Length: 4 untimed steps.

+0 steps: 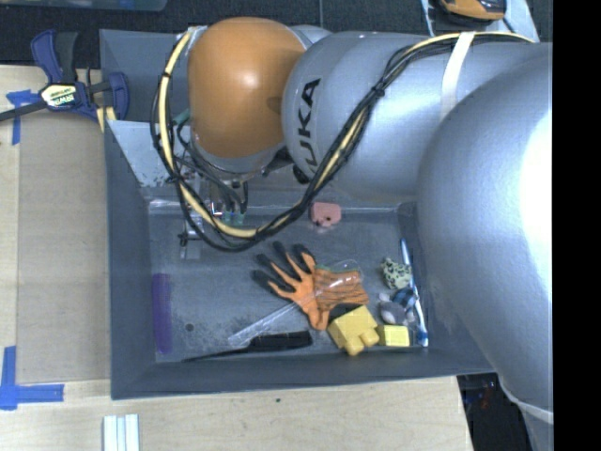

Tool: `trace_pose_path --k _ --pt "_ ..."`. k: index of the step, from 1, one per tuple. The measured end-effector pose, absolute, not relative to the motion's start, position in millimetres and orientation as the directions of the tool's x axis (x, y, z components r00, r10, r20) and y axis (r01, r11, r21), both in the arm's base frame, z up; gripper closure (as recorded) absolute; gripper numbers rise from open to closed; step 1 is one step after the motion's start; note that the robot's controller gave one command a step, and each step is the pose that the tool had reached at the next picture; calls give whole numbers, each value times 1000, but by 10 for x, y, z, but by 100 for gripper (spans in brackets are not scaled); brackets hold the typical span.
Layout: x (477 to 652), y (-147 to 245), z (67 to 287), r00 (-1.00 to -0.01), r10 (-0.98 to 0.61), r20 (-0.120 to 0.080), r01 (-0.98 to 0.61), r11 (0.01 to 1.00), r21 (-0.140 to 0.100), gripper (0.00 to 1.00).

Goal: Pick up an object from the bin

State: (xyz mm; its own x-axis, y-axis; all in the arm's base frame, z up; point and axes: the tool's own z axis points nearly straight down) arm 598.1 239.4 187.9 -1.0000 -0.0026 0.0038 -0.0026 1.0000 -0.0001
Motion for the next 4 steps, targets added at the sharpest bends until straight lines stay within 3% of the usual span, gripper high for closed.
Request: trace_pose_path --k 1,2,3,4 --pt "6002 2385 1916 -1000 0 -3 0 1000 1 0" --pt "6098 1421 1031 -1000 19 -6 19 1000 3 0" --pt "6219 1382 782 -915 403 -8 403 915 12 0" --pt "5985 821 935 -977 212 -5 212 977 3 0"
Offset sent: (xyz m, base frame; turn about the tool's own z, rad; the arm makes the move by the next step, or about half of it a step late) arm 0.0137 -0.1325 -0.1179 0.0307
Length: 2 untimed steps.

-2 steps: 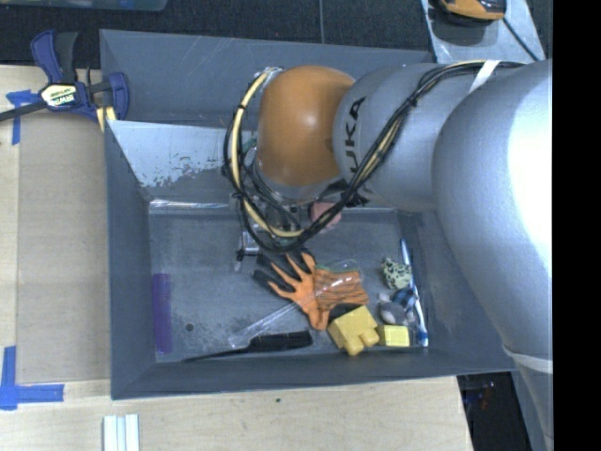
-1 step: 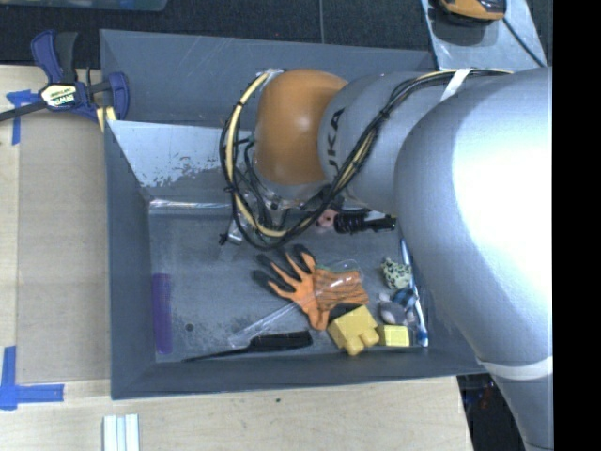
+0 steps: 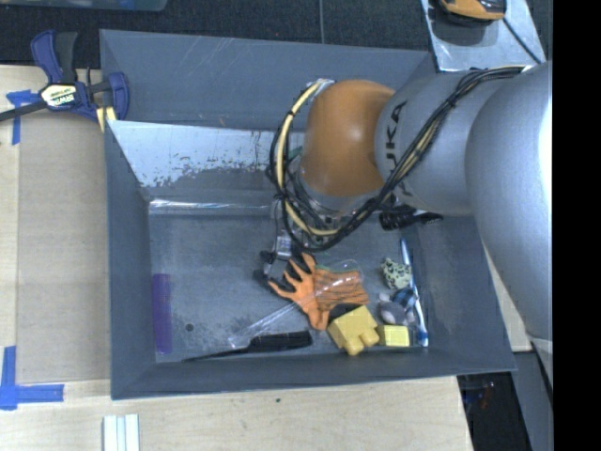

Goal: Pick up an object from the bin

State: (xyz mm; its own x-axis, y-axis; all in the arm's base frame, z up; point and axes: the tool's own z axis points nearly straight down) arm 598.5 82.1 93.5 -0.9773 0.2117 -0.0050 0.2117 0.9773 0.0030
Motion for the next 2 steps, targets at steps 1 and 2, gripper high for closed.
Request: trace_pose_path --k 1,2 --pt "5847 794 699 -963 271 -7 271 963 10 0" --pt "5532 70 715 -972 234 -18 234 972 5 100"
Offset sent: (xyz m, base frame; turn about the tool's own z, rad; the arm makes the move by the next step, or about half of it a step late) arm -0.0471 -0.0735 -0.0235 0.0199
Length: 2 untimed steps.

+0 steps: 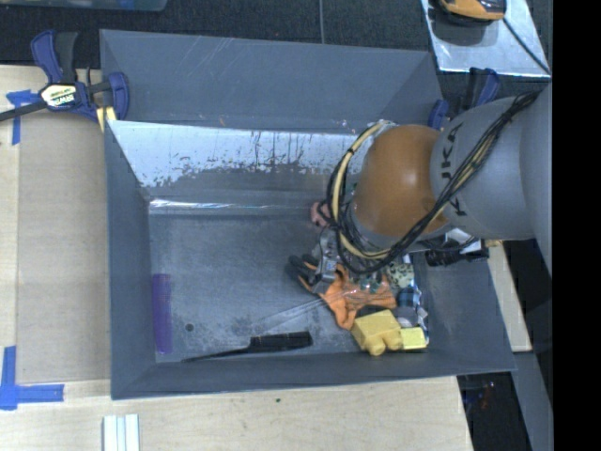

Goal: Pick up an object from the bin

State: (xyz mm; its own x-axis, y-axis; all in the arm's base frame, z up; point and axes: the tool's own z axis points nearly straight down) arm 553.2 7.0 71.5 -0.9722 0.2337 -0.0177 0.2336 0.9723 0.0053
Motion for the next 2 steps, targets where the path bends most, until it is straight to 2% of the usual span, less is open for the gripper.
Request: trace_pose_path --k 2 --pt "5532 67 793 -972 236 -19 235 972 6 100"
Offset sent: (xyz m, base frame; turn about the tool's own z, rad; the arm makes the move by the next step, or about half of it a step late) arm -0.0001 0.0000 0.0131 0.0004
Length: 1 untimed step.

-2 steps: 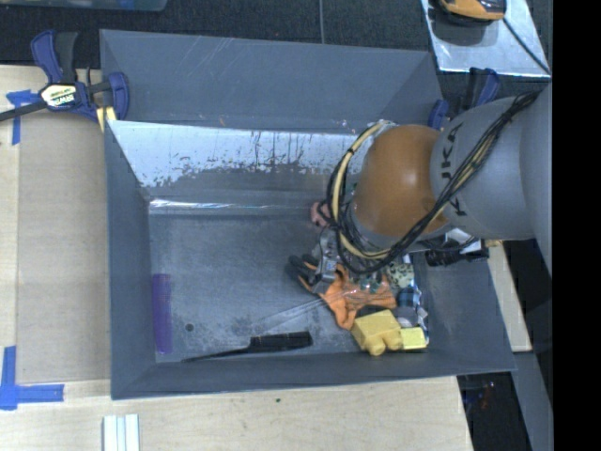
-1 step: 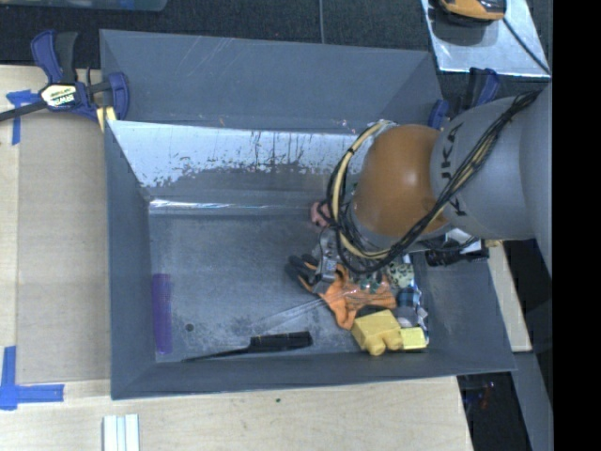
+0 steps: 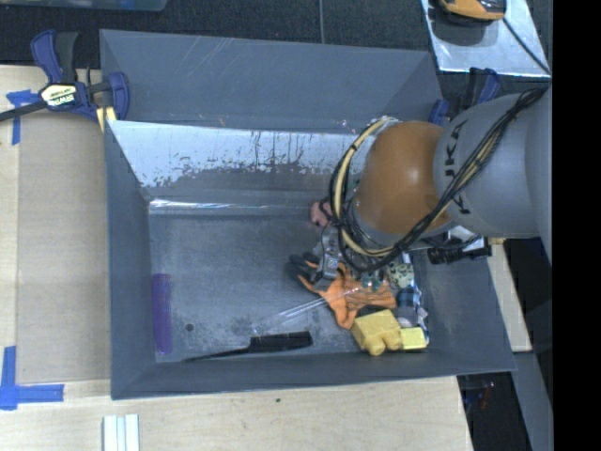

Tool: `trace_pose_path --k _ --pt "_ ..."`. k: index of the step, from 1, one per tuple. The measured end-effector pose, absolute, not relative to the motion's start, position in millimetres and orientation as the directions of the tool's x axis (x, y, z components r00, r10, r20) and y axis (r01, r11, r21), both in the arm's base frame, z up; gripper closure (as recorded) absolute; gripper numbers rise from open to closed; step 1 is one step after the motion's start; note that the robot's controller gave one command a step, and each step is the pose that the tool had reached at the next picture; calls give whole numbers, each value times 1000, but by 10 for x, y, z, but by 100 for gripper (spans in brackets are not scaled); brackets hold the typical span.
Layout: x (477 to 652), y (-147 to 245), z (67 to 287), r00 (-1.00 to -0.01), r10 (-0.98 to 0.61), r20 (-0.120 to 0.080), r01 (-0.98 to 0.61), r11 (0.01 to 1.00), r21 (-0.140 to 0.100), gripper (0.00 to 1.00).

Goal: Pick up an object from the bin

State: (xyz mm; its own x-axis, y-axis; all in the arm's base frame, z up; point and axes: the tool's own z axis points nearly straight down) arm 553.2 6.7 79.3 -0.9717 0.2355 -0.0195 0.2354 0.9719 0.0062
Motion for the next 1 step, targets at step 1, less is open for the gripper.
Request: trace_pose_path --k 1 --pt "5538 63 873 -971 237 -24 237 972 7 100"
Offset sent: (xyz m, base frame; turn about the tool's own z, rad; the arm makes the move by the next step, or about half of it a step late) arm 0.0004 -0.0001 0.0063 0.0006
